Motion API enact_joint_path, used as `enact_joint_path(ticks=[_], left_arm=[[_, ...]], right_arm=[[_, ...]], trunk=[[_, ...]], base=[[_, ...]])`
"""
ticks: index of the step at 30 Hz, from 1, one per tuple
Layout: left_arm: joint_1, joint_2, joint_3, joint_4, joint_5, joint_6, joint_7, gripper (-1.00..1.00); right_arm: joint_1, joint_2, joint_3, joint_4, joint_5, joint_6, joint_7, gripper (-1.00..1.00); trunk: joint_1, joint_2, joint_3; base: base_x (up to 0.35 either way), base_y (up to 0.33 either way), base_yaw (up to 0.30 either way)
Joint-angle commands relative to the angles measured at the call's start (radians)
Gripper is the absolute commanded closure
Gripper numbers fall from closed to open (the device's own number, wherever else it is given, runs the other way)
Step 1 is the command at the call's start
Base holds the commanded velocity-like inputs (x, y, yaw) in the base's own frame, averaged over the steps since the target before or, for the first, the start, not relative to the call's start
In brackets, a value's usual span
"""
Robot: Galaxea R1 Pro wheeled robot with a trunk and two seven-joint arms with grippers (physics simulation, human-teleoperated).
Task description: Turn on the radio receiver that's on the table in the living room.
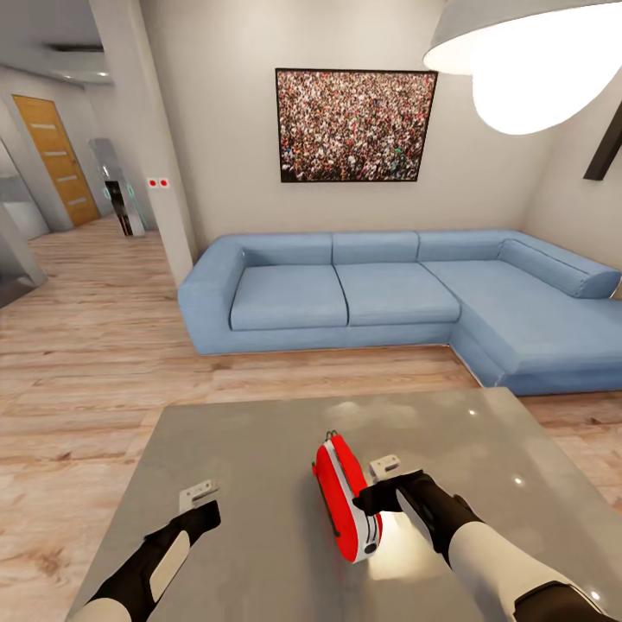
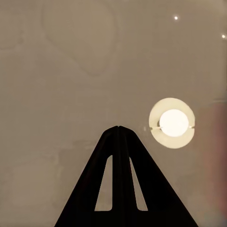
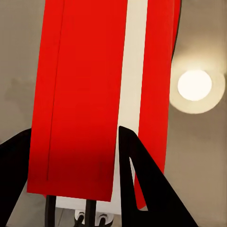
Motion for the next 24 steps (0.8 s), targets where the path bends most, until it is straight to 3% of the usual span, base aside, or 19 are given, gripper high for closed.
enact_joint_path(ticks=[1, 17, 18, 24], left_arm=[[0.000, 0.000, 0.000, 0.000, 0.000, 0.000, 0.000, 1.00], [0.000, 0.001, 0.000, 0.000, -0.001, 0.001, 0.000, 1.00], [0.000, 0.001, 0.000, 0.000, 0.000, 0.001, 0.000, 1.00], [0.000, 0.001, 0.000, 0.000, -0.001, 0.000, 0.000, 1.00]], right_arm=[[0.000, 0.000, -0.001, -0.001, -0.005, 0.000, 0.000, 1.00], [0.000, 0.000, -0.001, 0.003, -0.005, 0.001, 0.002, 1.00], [0.000, 0.000, -0.001, 0.006, -0.005, 0.000, 0.002, -1.00], [0.000, 0.001, -0.001, 0.013, -0.005, -0.002, 0.002, -1.00]], trunk=[[0.004, -0.007, -0.003], [0.004, -0.007, -0.003], [0.004, -0.007, -0.003], [0.004, -0.007, -0.003]], base=[[0.000, 0.000, 0.000], [0.000, 0.000, 0.000], [0.000, 0.000, 0.000], [0.000, 0.000, 0.000]])
